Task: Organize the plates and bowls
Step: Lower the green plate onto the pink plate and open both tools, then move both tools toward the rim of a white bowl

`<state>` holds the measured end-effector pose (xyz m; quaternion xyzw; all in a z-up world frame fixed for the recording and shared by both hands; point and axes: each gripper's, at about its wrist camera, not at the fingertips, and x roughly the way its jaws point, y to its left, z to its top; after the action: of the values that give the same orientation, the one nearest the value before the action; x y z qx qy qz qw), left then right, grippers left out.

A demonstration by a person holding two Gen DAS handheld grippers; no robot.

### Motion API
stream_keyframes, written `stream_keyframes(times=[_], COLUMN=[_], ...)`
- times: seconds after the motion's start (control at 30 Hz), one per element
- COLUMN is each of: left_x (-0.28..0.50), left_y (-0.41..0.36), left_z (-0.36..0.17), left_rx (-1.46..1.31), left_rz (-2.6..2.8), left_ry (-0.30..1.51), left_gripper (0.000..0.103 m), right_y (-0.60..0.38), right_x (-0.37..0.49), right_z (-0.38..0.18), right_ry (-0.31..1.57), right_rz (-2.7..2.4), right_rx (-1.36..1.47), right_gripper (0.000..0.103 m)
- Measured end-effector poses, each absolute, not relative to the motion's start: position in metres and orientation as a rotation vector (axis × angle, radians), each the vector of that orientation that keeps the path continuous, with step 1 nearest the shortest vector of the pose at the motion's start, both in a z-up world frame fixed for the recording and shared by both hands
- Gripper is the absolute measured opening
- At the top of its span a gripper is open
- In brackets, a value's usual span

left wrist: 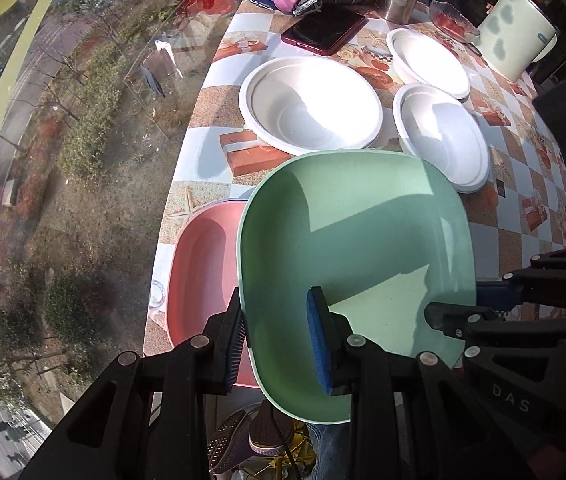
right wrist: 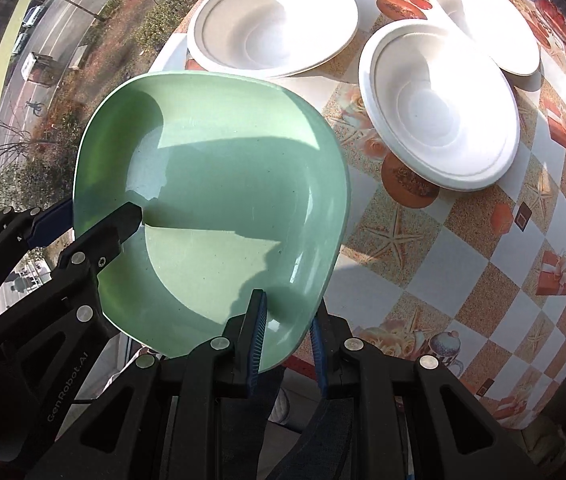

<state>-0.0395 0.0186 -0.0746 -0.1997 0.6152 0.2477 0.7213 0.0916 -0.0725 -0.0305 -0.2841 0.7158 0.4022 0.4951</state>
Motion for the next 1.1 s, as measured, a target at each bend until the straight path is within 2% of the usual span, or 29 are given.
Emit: stream_keyframes(times=[0.53, 0.67, 0.7, 0.73, 0.77, 0.8, 1.1], left_x=[-0.060, -0.064, -0.064, -0.066, -0.068, -0.068, -0.039], left_y=[0.056, 0.057, 0.056, 0.054, 0.054, 0.053, 0.023], left_z=[-0.080, -0.084, -0.084, -0.084, -0.084, -0.085, -0.084], left_rx=[-0.449, -0.470, -0.472, -0.476, -0.486, -0.500, -0.493], left_rz=[0.637, 0.651, 0.653, 0.658, 0.657, 0.648, 0.525], left_ry=[1.373, 1.367, 1.366, 1.360, 1.358, 1.357, 1.373], left_gripper=[0.033, 0.048, 0.057, 0.061, 0.063, 0.066, 0.069], right_y=[-0.059, -0.064, -0.066, -0.070, -0.075, -0.083, -0.181], right_x=[0.082, 0.092, 0.095, 0.099, 0.106, 0.115, 0.203], right_z=[-0.054, -0.055, -0.056, -0.056, -0.057, -0.057, -0.098], right_ry=[1.763, 1.774, 1.775, 1.776, 1.767, 1.750, 1.915], right_rz=[1.089, 1.107, 1.103, 1.091, 1.071, 1.044, 0.679], right_rx=[-0.736, -0.684, -0.674, -0.659, -0.648, -0.646, -0.339], right_gripper=[0.024, 0.025, 0.028, 0.049, 0.063, 0.072, 0.072])
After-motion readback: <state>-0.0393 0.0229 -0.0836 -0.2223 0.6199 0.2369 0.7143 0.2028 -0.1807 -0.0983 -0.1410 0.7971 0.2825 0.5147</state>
